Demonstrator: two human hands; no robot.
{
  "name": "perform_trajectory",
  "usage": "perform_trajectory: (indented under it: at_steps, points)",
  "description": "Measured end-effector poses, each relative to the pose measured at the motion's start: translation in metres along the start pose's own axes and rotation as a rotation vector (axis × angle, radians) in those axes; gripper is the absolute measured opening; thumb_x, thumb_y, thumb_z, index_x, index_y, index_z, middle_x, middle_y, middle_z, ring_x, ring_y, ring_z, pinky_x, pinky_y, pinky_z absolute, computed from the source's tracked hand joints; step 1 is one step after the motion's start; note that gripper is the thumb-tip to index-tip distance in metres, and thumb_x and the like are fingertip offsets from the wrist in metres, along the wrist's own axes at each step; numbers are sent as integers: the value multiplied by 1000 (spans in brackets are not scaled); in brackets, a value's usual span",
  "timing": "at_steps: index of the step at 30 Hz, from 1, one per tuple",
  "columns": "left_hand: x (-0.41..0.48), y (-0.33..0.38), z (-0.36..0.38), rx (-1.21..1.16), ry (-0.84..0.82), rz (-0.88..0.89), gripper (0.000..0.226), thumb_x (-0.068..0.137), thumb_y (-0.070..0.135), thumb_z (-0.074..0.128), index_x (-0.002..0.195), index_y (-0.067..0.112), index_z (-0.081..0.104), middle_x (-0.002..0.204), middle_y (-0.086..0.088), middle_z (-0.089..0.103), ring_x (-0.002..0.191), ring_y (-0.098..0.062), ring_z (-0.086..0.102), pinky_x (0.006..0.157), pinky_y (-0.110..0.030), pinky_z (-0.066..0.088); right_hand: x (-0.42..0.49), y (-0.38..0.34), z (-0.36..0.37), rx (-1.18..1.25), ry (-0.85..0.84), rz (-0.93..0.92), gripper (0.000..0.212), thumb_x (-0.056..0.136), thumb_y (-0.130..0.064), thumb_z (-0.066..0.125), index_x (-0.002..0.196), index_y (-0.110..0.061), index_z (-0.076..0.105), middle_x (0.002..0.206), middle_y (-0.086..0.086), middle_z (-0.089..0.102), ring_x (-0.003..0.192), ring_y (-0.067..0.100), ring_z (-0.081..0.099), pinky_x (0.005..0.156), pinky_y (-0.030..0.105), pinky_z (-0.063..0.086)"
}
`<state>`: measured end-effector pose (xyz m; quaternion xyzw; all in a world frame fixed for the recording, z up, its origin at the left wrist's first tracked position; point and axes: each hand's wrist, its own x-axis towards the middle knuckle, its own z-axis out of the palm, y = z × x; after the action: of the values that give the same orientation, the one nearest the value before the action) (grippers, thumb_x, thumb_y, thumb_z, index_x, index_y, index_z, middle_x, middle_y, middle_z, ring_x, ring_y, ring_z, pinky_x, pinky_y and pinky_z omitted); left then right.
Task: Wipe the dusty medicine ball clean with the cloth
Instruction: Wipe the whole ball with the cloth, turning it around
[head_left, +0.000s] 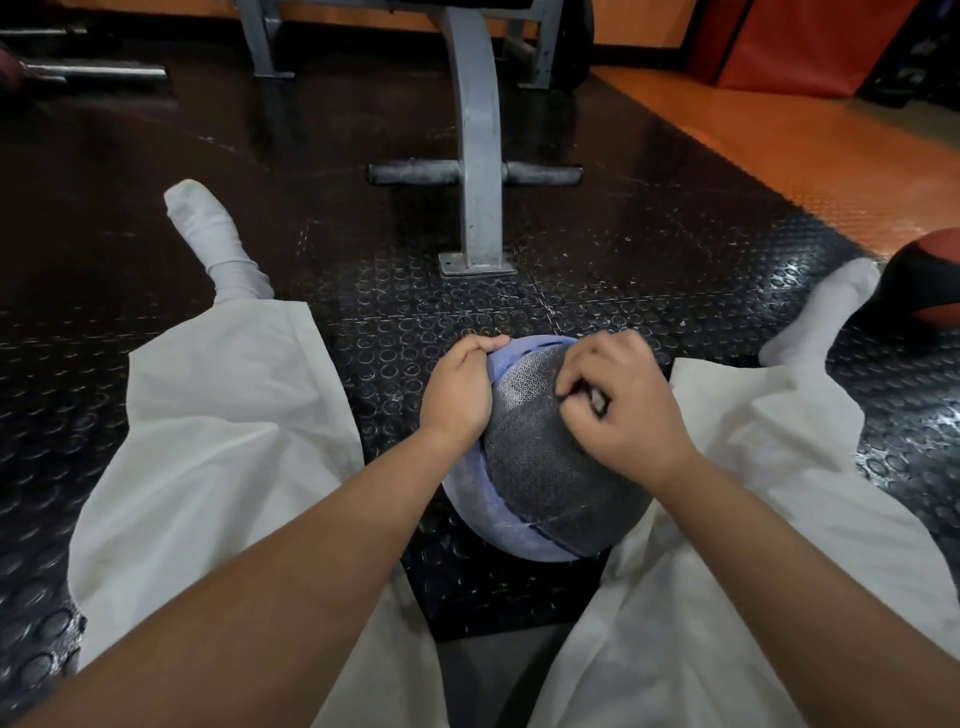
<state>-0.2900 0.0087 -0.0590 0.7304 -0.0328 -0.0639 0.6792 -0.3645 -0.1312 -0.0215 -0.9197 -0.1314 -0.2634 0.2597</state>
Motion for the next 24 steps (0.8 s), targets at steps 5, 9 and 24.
perform_trajectory:
  at_steps: [5, 9, 24]
  points:
    - [2, 6, 10, 114, 55, 6, 35, 102, 12, 29, 104, 21, 64, 121, 9, 60, 105, -7, 52, 89, -24, 36, 0, -5, 17, -118, 203, 302, 27, 74, -26, 47, 78, -15, 70, 89, 0, 66, 83, 30, 54, 74, 29, 35]
    - [5, 7, 10, 96, 39, 6, 34, 100, 10, 32, 93, 24, 63, 120, 4, 63, 107, -11, 55, 95, -29, 42, -18, -22, 22, -183, 129, -47, 24, 69, -21, 51, 77, -16, 74, 87, -6, 69, 79, 24, 51, 68, 35, 43]
    - [13, 8, -1, 115, 23, -48, 36, 98, 6, 31, 97, 21, 64, 121, 0, 63, 101, -11, 56, 90, -28, 42, -3, -15, 13, -118, -63, -89, 24, 81, -36, 55, 81, -23, 75, 88, -13, 67, 86, 18, 47, 74, 37, 42]
